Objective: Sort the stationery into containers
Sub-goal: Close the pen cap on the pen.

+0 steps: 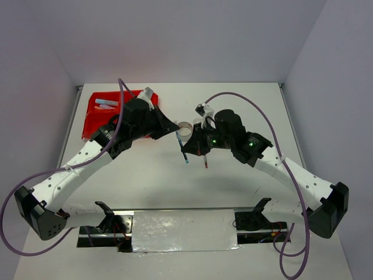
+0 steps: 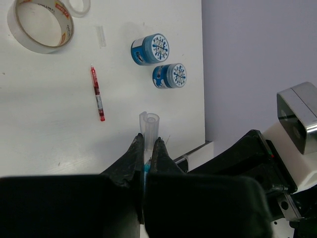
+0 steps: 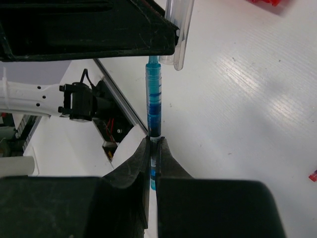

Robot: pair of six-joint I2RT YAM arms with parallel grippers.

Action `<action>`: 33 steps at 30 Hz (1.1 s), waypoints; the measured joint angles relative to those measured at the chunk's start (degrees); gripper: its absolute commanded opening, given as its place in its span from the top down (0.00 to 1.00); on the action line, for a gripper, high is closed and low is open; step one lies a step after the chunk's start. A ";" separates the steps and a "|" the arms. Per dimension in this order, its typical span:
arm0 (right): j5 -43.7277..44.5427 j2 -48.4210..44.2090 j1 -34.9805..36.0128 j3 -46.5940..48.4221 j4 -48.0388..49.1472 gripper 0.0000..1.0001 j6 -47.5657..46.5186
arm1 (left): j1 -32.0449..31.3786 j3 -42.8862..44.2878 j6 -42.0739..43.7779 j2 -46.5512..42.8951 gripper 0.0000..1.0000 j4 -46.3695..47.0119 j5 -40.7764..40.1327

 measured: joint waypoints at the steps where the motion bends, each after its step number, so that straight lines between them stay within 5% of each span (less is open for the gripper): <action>1: -0.42 0.07 -0.11 0.00 -0.02 1.00 -0.20 | 0.20 0.00 0.46 0.00 1.00 -0.07 -0.11; 33: 0.28 4.31 -0.94 5.44 -5.46 1.00 -4.26 | 3.67 0.94 2.08 0.17 1.00 0.07 1.36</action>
